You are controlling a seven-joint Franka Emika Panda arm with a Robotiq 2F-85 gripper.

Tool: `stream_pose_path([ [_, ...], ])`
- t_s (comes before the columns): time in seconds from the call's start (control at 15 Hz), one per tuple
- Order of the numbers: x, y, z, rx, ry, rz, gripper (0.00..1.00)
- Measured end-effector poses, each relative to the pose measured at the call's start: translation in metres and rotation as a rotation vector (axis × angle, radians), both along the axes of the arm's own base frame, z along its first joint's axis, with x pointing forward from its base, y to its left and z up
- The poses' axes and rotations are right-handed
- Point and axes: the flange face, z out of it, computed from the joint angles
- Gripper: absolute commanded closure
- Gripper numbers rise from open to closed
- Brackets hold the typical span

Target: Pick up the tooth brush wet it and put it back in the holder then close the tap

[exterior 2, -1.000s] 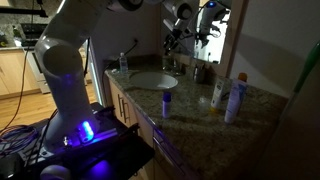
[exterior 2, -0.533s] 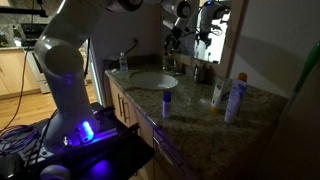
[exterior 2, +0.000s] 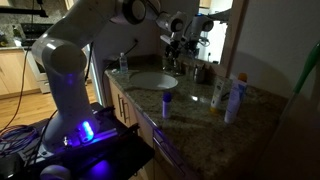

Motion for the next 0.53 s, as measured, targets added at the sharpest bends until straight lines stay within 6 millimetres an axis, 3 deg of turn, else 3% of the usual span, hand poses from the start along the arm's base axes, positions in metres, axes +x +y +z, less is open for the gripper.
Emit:
stream_pose_path([
  [0.27, 0.015, -0.001, -0.006, -0.021, -0.099, -0.015, 0.02],
  [0.33, 0.016, -0.001, -0.007, -0.021, -0.104, -0.016, 0.27],
  [0.4, 0.016, -0.001, -0.007, -0.021, -0.103, -0.016, 0.27],
  [0.47, 0.016, -0.001, -0.007, -0.020, -0.097, -0.015, 0.06],
  [0.53, 0.015, -0.001, -0.006, -0.021, -0.091, -0.014, 0.06],
])
